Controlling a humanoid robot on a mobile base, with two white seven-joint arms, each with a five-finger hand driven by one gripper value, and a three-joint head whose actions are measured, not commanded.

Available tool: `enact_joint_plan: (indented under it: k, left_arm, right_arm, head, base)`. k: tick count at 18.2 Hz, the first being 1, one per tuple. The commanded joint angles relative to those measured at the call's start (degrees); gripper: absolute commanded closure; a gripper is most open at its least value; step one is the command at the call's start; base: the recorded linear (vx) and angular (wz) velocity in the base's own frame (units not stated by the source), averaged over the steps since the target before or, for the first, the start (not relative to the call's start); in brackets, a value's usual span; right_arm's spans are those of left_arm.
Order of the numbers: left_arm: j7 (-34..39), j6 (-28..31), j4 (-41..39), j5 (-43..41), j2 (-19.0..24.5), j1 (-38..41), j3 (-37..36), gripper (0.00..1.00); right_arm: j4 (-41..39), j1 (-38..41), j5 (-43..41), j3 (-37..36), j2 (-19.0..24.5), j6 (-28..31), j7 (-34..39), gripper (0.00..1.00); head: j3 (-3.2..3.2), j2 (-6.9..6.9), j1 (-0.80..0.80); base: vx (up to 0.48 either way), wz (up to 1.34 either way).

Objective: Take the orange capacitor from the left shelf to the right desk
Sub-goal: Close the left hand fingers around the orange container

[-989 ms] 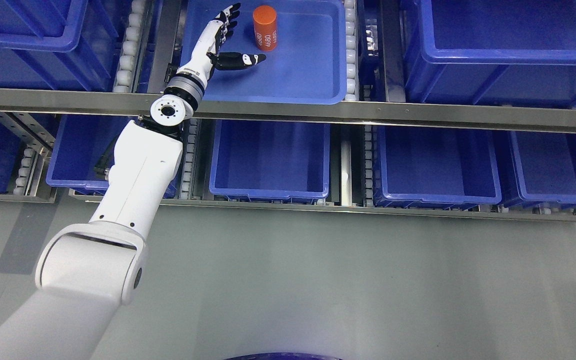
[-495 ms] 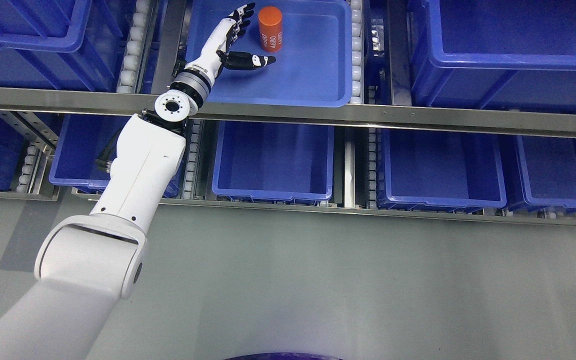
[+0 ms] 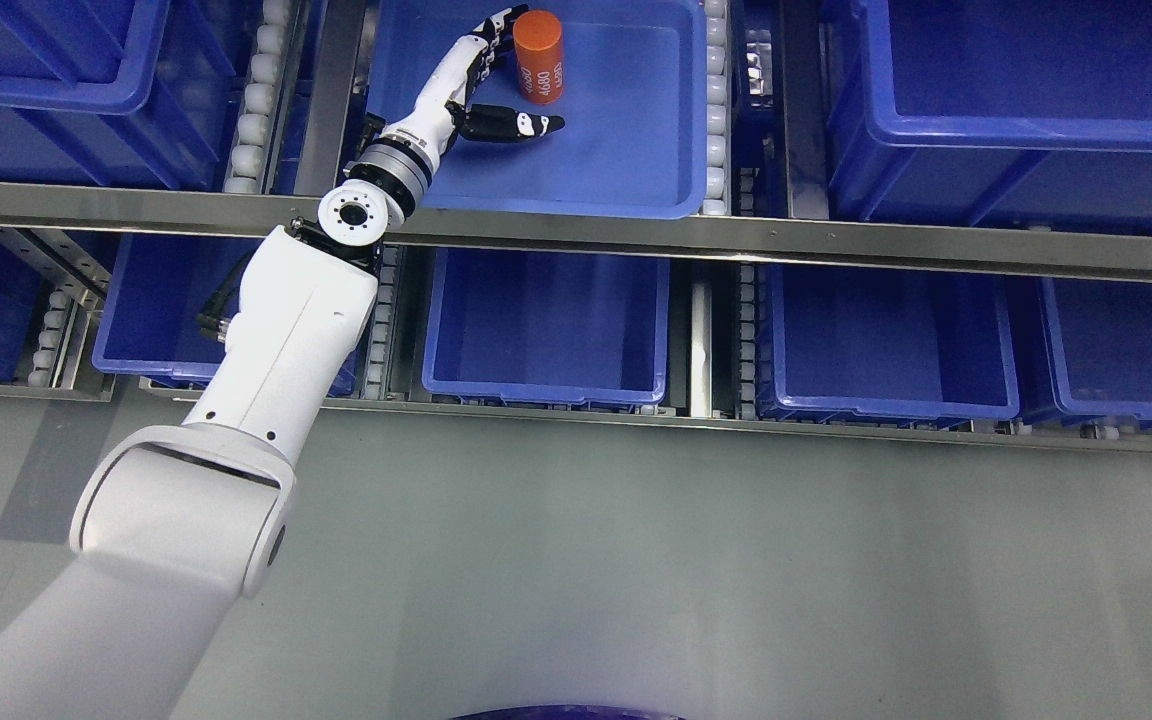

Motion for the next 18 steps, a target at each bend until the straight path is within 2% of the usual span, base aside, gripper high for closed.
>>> enact_joint_plan:
  k: [1, 8, 10, 15, 18]
  left_arm:
    - [0.17, 0.22, 0.44, 0.05, 1.00, -0.86, -2.20, 0.08]
    - [0.69, -1.97, 0.44, 0.40, 1.00, -0.86, -2.11, 0.25]
    - [0.69, -1.97, 0.44, 2.85, 1.00, -0.86, -2.11, 0.33]
    - [0.78, -2.15, 0.53, 3.56, 1.00, -0.77, -2.02, 0.43]
    - [0.78, -4.08, 0.88, 4.70, 1.00, -0.59, -2.02, 0.56]
  right_arm:
    - [-1.32, 1.94, 0.00, -0.70, -1.00, -0.03, 0.00, 0.00]
    - [-1.32, 1.94, 0.00, -0.70, -1.00, -0.03, 0.00, 0.00]
    - [-1.32, 1.94, 0.00, -0.70, -1.00, -0.03, 0.00, 0.00]
    - [-1.32, 1.94, 0.00, -0.62, -1.00, -0.03, 0.00, 0.00]
    - [-1.32, 1.94, 0.00, -0.70, -1.00, -0.03, 0.00, 0.00]
  head:
    - [0.00, 0.00, 0.00]
    - [0.00, 0.00, 0.00]
    - [0.00, 0.00, 0.00]
    - [0.00, 0.00, 0.00]
    - [0.00, 0.00, 0.00]
  base:
    - [0.019, 0.05]
    - [0.008, 0.02]
    - [0.000, 0.00]
    - [0.000, 0.00]
    - [0.000, 0.00]
